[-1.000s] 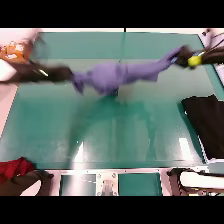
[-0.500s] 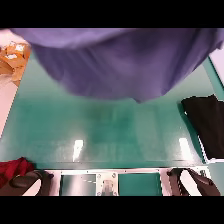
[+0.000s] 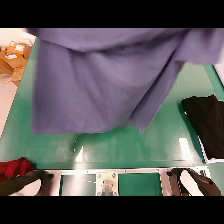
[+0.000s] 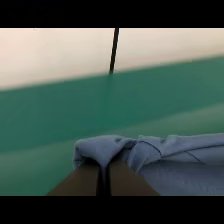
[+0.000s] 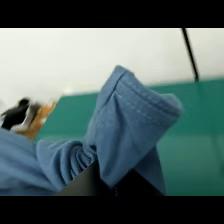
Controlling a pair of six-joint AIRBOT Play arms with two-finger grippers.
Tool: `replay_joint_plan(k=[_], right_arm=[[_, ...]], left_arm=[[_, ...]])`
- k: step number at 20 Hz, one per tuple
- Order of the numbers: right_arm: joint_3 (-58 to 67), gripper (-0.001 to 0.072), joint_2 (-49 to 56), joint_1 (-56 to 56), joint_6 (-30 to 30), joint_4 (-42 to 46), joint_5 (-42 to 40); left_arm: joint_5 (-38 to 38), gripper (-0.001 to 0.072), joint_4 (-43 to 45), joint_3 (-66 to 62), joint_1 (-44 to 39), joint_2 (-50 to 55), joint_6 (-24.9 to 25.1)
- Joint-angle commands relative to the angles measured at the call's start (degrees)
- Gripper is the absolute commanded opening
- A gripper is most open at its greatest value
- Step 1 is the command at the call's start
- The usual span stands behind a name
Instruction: Fold the shirts.
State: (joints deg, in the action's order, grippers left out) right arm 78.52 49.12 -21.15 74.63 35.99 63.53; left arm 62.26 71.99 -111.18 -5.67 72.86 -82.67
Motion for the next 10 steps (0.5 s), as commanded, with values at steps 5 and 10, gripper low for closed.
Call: replay_joint_plan(k=[5, 10], right_arm=[[-20.55, 0.0018, 31.76, 14.25, -6.36, -1.92, -15.41], [-10.84, 0.0267, 42.05, 7.74, -6.80, -0.42, -13.09]], left_arm=[[-13.42, 0.0025, -30.58, -0.17, -3.50, 35.89, 11.61], [0.85, 0.0385, -28.65, -1.53, -2.32, 37.55, 4.81]])
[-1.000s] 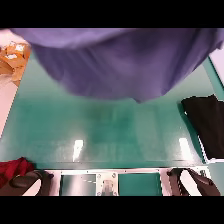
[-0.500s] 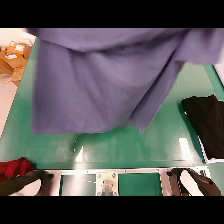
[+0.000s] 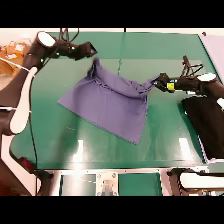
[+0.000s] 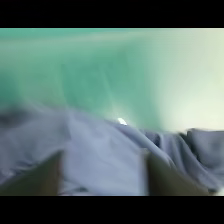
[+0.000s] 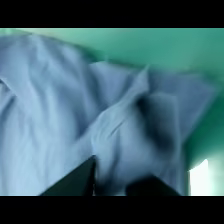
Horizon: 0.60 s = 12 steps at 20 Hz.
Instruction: Fold the shirts.
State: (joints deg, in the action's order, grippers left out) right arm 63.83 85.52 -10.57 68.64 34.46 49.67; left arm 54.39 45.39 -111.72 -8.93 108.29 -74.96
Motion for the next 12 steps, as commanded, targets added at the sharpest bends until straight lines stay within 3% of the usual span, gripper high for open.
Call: replay_joint_plan(k=[1, 2, 3, 6, 8, 10, 12], right_arm=[[6.97, 0.0412, 5.66, -5.31, -0.81, 1.95, 4.00], [10.34, 0.0531, 5.66, -8.17, -0.79, 3.19, 7.76], [12.96, 0.0539, 5.66, -10.51, -0.79, 4.31, 10.99], [15.02, 0.0540, 5.68, -14.19, -1.46, 5.44, 17.59], [13.40, 0.0539, 5.68, -14.23, -1.42, 8.50, 18.36], [11.45, 0.0539, 5.70, -14.19, -1.42, 8.57, 18.10], [10.21, 0.0539, 5.70, -13.81, -1.42, 8.11, 17.86]], left_arm=[[14.86, 0.0295, -1.90, -2.21, 2.67, 1.25, -4.76], [21.07, 0.0094, -1.99, -3.56, 4.48, 0.33, -7.82], [25.40, 0.0021, -1.90, -4.20, 5.92, -0.94, -9.33], [33.81, 0.0020, 6.99, -1.11, 5.18, -7.10, -13.64], [33.59, 0.0020, 12.79, 8.79, -0.13, -13.90, -14.82], [25.42, 0.0021, 12.09, 24.61, -7.17, -21.79, -16.13], [12.37, 0.0022, 8.76, 41.75, -15.28, -28.57, -20.13]])
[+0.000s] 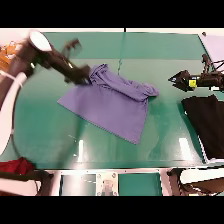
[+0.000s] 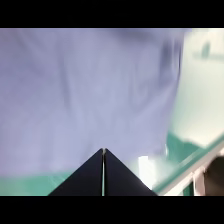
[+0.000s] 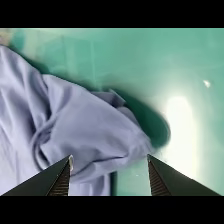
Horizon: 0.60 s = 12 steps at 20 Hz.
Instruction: Fold the shirts.
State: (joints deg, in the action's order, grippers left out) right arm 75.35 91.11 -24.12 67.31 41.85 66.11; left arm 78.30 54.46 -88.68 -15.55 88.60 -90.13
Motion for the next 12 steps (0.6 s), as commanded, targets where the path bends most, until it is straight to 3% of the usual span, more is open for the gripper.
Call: replay_joint_plan(k=[1, 2, 3, 4, 8, 12], right_arm=[[-1.60, 0.0539, 0.11, 0.11, -0.09, 0.61, 1.36], [-1.60, 0.0539, 0.11, 0.42, -0.11, 0.61, 1.27], [-1.55, 0.0539, 0.11, 0.98, -0.13, 0.57, 0.79], [-1.55, 0.0539, 0.11, 1.66, -0.11, 0.57, 0.04], [-1.55, 0.0539, 0.11, 3.87, -0.13, -0.90, -1.62], [-1.53, 0.0539, 0.11, 4.55, -0.55, -4.66, -1.64]], left_arm=[[-17.99, 0.0026, -2.93, 26.53, -13.07, -11.28, -8.15], [-23.85, 0.0167, -5.55, 32.48, -17.14, -12.55, -10.56], [-29.51, 0.0505, -7.85, 37.03, -20.98, -12.83, -12.92], [-35.26, 0.0645, -9.79, 40.61, -24.72, -12.63, -16.20], [-46.99, 0.0644, -12.98, 45.38, -32.72, -12.39, -21.00], [-50.80, 0.0644, -14.43, 46.07, -33.16, -10.86, -22.56]])
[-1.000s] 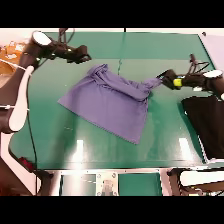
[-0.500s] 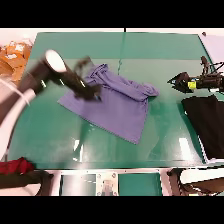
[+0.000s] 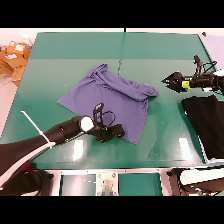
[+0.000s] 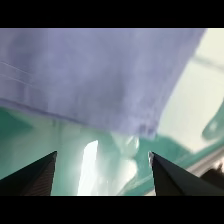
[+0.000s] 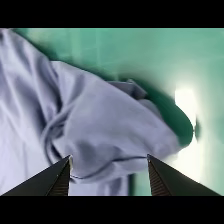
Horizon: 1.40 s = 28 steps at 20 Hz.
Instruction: Fold the shirts.
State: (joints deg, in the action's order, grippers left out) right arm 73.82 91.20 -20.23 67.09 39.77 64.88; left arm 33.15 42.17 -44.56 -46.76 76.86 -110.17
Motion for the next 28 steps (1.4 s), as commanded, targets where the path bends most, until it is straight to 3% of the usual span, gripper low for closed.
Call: replay_joint_plan(k=[1, 2, 3, 4, 6, 8, 9, 10, 13, 16, 19, 24, 26, 28], right_arm=[[0.00, 0.0539, 0.02, 0.66, -0.33, -3.23, -0.42], [0.00, 0.0539, 0.02, 0.63, -0.31, -3.48, -0.42], [0.00, 0.0539, 0.02, 0.63, -0.31, -3.54, -0.39], [-0.02, 0.0539, 0.02, 0.66, -0.31, -3.58, -0.37], [-0.02, 0.0539, 0.02, 0.66, -0.31, -3.58, -0.35], [-0.02, 0.0540, 0.02, 0.63, -0.31, -3.58, -0.35], [0.00, 0.0540, 0.02, 0.63, -0.31, -3.58, -0.35], [0.00, 0.0539, 0.00, 0.63, -0.31, -3.58, -0.35], [0.00, 0.0539, -0.02, 0.15, -1.44, -3.56, 0.94], [-0.09, 0.0539, -0.02, -0.76, -2.69, -1.88, 5.77], [-5.33, 0.0539, -0.02, 0.13, -4.15, -1.53, 9.77], [-20.61, 0.0539, -0.02, 9.01, -8.92, -2.47, 10.91], [-20.83, 0.0538, -0.13, 11.87, -9.40, -5.03, 11.89], [-19.96, 0.0520, -0.63, 14.93, -11.98, -6.73, 13.29]], left_arm=[[-5.07, 0.0644, -5.25, 1.95, -1.95, 2.84, -2.29], [-5.14, 0.0644, -9.90, 1.81, -1.95, 5.33, -1.49], [-5.70, 0.0583, -14.19, 1.05, -1.95, 7.28, 1.64], [-7.30, 0.0390, -16.90, -0.15, -1.95, 8.07, 5.51], [-11.76, 0.0355, -17.77, -2.45, -1.95, 8.15, 9.73], [-13.90, 0.0349, -17.33, -2.75, -1.92, 8.24, 9.79], [-12.70, 0.0109, -15.17, -2.75, -1.57, 8.26, 9.81], [-9.44, 0.0022, -12.79, -2.75, -0.24, 8.07, 10.25], [7.41, 0.0021, -1.18, -2.78, 9.88, 3.32, 10.14], [22.62, 0.0021, 17.92, -2.75, 22.77, -6.88, 6.45], [33.75, 0.0021, 26.88, -2.75, 33.99, -10.93, 10.32], [32.65, 0.0022, 30.47, -2.34, 41.07, -10.40, 15.08], [33.40, 0.0022, 35.71, -2.34, 44.48, -10.40, 14.10], [34.62, 0.0022, 35.15, -2.36, 49.03, -10.40, 15.43]])
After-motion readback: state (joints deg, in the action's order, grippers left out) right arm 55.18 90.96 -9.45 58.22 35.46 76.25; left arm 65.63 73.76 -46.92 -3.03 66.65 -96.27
